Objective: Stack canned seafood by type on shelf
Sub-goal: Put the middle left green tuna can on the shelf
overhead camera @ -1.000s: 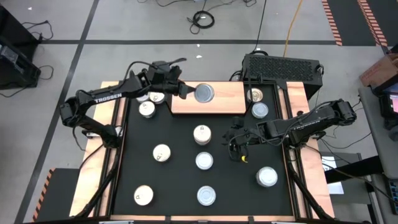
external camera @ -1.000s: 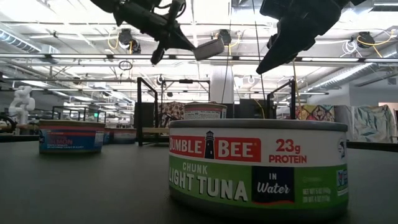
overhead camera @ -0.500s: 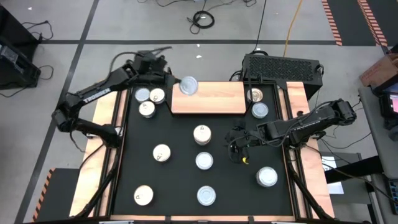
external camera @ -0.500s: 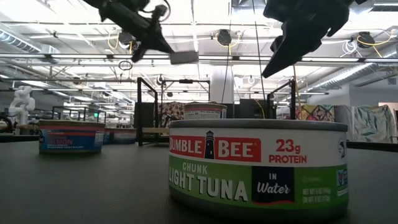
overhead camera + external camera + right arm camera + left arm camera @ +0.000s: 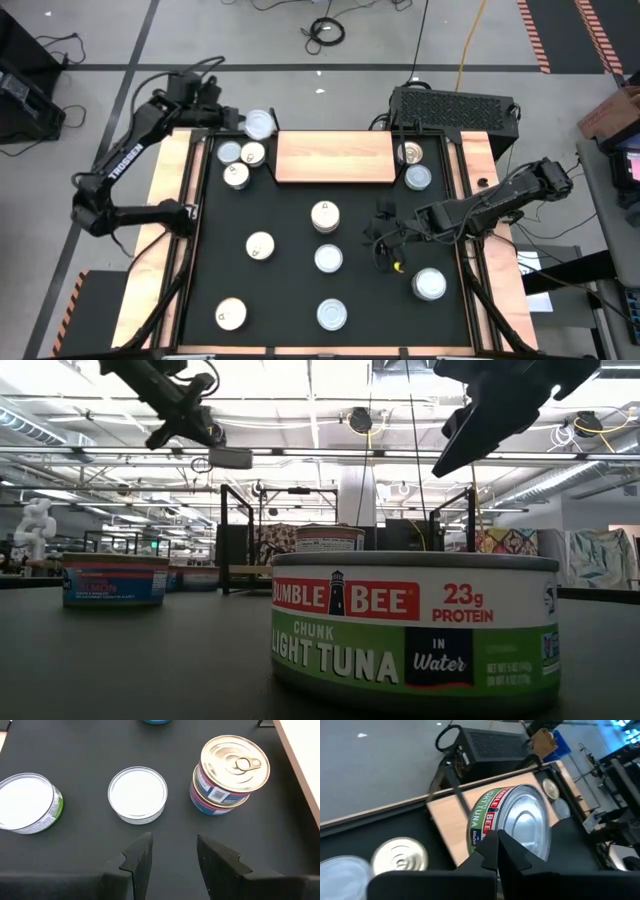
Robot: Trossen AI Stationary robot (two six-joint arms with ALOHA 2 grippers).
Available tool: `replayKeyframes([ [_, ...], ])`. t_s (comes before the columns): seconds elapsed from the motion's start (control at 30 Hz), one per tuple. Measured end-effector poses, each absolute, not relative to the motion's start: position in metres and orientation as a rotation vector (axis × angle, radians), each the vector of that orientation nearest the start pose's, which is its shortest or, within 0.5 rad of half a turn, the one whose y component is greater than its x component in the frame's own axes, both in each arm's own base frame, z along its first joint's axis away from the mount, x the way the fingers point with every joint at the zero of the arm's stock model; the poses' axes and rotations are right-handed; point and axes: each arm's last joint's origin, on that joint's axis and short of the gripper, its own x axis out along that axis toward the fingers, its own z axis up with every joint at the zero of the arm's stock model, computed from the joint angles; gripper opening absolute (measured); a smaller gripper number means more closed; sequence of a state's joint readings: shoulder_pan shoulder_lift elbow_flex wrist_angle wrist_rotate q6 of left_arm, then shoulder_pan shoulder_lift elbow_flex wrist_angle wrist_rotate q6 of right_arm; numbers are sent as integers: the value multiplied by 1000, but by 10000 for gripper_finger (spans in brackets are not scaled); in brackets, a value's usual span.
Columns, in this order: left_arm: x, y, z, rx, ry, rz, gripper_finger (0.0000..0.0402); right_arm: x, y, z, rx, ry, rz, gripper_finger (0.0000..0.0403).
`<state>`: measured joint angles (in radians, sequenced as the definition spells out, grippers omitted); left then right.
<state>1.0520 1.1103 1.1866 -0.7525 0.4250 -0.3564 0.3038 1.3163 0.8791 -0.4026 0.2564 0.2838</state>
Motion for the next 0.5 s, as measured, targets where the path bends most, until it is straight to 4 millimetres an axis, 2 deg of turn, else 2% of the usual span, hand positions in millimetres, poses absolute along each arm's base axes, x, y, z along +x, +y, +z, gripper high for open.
replayKeyframes([
  [0.27,89,193,339,-864,450,776,0,254,76,238,46,803,-65,148],
  [0.5,69,203,304,-942,466,858,0,253,80,238,44,802,-54,148],
])
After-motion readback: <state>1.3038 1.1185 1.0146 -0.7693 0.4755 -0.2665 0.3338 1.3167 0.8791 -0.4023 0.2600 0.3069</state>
